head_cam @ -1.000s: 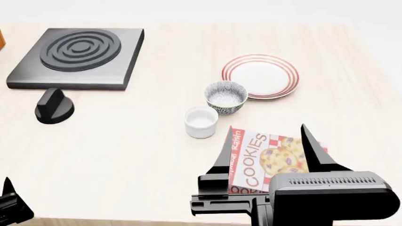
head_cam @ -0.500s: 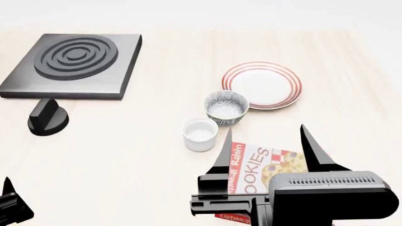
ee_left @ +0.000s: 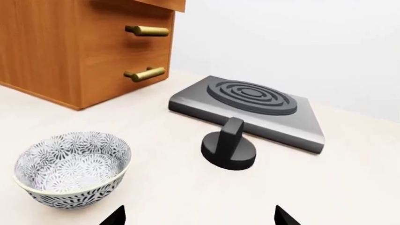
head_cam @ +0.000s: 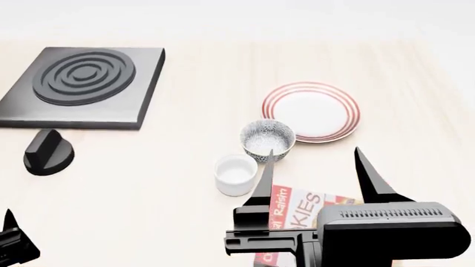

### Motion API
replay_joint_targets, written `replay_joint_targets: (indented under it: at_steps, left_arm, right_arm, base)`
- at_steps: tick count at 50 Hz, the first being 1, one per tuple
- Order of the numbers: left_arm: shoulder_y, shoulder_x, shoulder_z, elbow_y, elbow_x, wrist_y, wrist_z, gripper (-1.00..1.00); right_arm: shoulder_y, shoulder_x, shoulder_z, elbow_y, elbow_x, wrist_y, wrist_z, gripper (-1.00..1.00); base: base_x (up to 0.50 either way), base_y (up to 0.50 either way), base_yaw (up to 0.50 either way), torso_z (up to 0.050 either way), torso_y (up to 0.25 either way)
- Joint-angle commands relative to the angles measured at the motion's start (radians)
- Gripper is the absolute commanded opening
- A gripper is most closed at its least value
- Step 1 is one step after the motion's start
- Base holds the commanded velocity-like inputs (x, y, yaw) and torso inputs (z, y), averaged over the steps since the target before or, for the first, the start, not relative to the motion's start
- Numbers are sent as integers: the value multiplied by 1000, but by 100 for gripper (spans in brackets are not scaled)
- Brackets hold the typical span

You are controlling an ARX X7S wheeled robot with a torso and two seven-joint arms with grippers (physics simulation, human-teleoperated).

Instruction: Pick the akita bowl between the plate and the ramekin and place it on the plate.

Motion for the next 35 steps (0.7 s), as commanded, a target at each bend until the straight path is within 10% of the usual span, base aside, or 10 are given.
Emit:
replay_joint_targets:
  at_steps: [1, 35]
  left_arm:
    - [-2, -1, 3, -8, -1, 6, 0, 100]
    - [-1, -7, 11, -3, -11, 2, -10, 100]
  right_arm:
    - [1, 4, -3, 0, 5, -1, 6, 100]
    - [3, 15, -7, 6, 22, -13, 17, 100]
  base:
    - [129, 0, 0, 0, 0]
    - [128, 0, 0, 0, 0]
